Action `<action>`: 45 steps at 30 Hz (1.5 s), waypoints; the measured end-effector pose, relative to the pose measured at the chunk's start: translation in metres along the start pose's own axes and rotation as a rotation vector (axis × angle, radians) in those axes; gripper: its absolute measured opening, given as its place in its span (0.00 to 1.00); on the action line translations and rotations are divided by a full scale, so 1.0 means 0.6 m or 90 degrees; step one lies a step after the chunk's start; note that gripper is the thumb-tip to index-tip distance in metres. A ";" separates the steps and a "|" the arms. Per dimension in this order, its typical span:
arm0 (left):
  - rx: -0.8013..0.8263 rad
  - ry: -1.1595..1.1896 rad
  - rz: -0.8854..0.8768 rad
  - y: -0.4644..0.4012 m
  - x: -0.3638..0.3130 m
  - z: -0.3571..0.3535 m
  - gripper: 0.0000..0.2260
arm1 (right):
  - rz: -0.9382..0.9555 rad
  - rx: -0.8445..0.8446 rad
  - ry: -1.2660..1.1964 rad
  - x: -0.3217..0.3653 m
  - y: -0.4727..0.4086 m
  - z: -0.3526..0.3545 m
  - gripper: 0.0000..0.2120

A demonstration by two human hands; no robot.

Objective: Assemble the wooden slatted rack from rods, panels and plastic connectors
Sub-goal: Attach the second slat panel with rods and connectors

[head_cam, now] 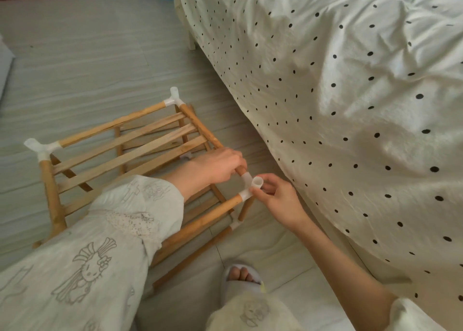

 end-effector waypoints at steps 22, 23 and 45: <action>-0.179 0.141 0.196 -0.009 0.312 0.051 0.15 | 0.037 0.001 0.154 0.123 -0.398 -0.057 0.16; -0.159 0.140 0.203 -0.001 0.328 0.050 0.15 | 0.056 0.003 0.139 0.127 -0.404 -0.066 0.15; -0.180 0.050 0.237 0.036 0.378 0.030 0.13 | 0.123 0.031 0.100 0.136 -0.414 -0.108 0.07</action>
Point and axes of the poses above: each hand's wrist, its own y-axis away from the middle knuckle, its own z-axis out of the back of the hand, x = y × z, the point moved 4 cm from there along -y, towards the middle knuckle, and after that the axes turned 15 degrees about x, right-handed, at the moved point
